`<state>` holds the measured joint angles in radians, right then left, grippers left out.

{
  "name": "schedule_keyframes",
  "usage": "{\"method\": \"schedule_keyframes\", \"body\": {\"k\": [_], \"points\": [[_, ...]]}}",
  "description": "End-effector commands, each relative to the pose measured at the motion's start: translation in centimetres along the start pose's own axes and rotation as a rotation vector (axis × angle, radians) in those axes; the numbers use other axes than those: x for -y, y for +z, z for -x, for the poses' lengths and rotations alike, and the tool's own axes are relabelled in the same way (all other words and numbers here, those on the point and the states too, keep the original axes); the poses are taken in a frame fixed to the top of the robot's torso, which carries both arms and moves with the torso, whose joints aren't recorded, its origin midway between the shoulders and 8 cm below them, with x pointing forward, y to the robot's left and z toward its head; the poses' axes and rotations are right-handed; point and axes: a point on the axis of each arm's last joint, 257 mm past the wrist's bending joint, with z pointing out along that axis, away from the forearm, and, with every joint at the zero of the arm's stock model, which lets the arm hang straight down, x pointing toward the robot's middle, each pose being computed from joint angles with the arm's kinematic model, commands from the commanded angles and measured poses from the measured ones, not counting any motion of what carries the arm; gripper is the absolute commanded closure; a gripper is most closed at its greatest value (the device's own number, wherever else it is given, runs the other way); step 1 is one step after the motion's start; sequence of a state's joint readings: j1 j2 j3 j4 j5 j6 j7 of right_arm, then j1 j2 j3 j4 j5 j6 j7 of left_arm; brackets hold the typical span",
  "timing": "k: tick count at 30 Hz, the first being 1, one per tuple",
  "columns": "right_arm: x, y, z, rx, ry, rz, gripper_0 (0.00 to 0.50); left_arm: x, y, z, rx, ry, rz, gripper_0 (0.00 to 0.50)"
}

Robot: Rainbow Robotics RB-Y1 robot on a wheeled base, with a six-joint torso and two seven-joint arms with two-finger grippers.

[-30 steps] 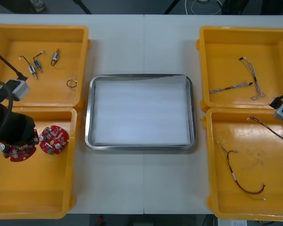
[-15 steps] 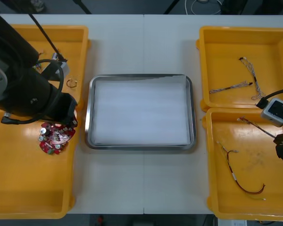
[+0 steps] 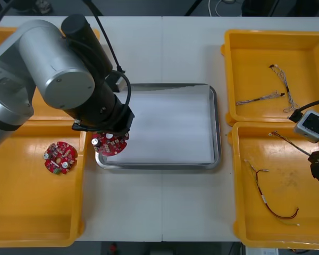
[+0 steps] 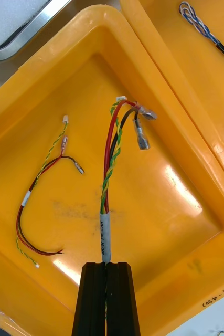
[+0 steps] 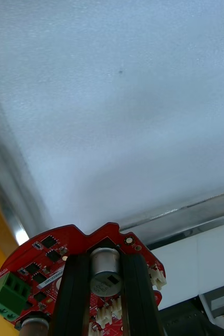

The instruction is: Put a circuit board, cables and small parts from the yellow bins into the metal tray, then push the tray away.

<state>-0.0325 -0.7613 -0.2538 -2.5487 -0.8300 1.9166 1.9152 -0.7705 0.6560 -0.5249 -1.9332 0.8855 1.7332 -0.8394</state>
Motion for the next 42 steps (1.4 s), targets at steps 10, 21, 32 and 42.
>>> {"method": "schedule_keyframes", "body": {"k": [10,21,32,42], "points": [[0.3,-0.4,-0.1,-0.012,0.018,-0.013,0.5,3.4,5.0,2.9,0.076,0.043,-0.021,0.5],[0.2,-0.4,0.0,-0.009,0.017,-0.011,0.5,3.4,6.2,3.2,0.094,0.045,-0.014,0.481],[0.2,-1.0,0.9,0.011,-0.02,-0.003,0.5,3.7,6.1,3.0,0.087,0.052,-0.025,0.0],[-0.9,-2.5,4.3,0.058,-0.18,0.044,0.5,4.2,2.6,3.5,0.094,0.026,-0.047,0.0]]}}
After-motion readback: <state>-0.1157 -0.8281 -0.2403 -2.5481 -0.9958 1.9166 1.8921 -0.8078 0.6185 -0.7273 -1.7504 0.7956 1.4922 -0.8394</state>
